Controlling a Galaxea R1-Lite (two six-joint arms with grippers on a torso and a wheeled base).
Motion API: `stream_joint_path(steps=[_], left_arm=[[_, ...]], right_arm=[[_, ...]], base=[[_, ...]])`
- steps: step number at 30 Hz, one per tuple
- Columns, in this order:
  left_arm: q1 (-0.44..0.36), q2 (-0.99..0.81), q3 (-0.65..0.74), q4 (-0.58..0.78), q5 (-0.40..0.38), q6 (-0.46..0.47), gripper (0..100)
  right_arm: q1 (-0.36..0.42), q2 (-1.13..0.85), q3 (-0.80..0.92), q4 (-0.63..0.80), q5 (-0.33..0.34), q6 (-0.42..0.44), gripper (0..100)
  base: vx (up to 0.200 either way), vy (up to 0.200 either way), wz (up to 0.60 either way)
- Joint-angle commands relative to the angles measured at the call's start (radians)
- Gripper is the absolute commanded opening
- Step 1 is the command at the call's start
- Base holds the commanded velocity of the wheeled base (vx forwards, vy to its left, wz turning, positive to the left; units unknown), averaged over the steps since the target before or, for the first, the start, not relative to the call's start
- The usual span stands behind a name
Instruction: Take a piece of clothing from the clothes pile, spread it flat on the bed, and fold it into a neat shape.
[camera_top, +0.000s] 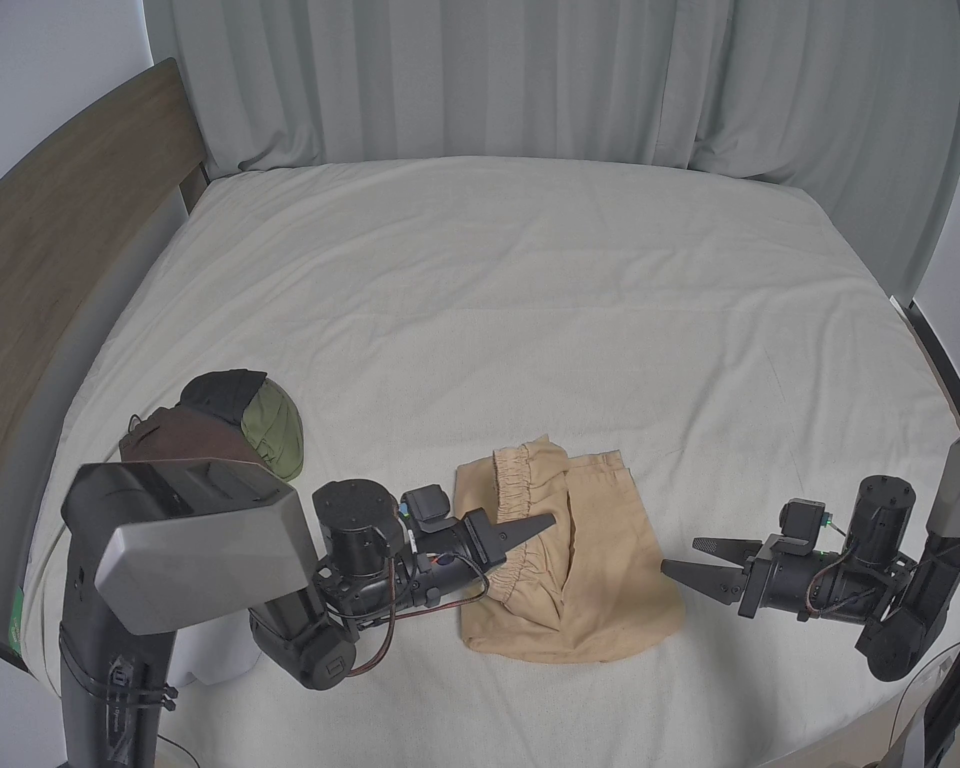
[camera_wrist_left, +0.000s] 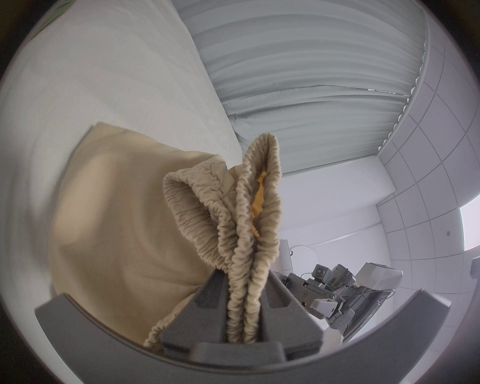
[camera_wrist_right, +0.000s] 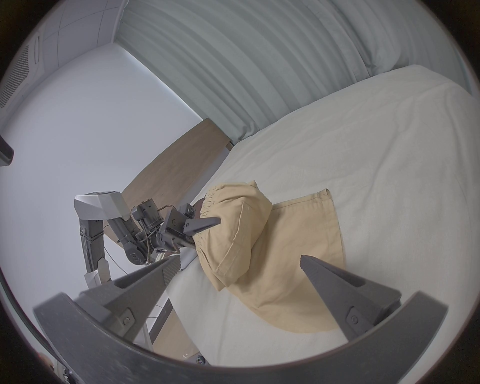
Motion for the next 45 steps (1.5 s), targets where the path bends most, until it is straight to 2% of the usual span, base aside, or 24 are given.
stream_joint_path(steps=[1,9,10,26,29,32,36,37,38,45], left_arm=[[-0.015,0.032,-0.013,-0.001,0.001,0.001,0],[-0.018,0.051,-0.05,-0.001,0.009,0.006,0],[-0.018,0.051,-0.053,-0.001,0.009,0.006,100],[-0.033,0.047,-0.067,-0.001,0.036,0.009,100],[-0.03,0.047,-0.064,0.0,0.052,0.038,100],[-0.018,0.046,-0.05,0.0,0.069,0.109,100],[0.028,0.028,-0.006,-0.001,0.078,0.248,100],[0.028,0.028,-0.006,-0.001,0.078,0.248,100],[0.063,-0.014,0.033,-0.001,0.087,0.326,100],[0.191,-0.196,0.191,-0.001,0.084,0.566,100]], right_arm=[[-0.002,0.001,0.0,-0.001,0.0,0.001,100],[-0.002,0.001,-0.002,-0.001,0.0,0.001,100],[-0.002,0.001,-0.002,-0.001,0.0,0.001,100],[-0.005,0.01,0.001,0.001,0.0,-0.001,100],[0.0,0.021,0.001,0.001,0.0,-0.001,100],[0.006,0.044,0.003,0.001,-0.001,-0.001,100],[0.012,0.1,0.001,0.001,-0.005,0.001,100],[0.012,0.1,0.001,0.001,-0.005,0.001,100],[0.033,0.143,0.001,-0.001,-0.008,0.002,100],[0.063,0.22,-0.02,-0.002,-0.021,0.004,100]], base=[[0.0,0.0,0.0],[0.0,0.0,0.0],[0.0,0.0,0.0],[0.0,0.0,0.0],[0.0,0.0,0.0],[0.0,0.0,0.0],[0.0,0.0,0.0],[0.0,0.0,0.0],[0.0,0.0,0.0],[0.0,0.0,0.0]])
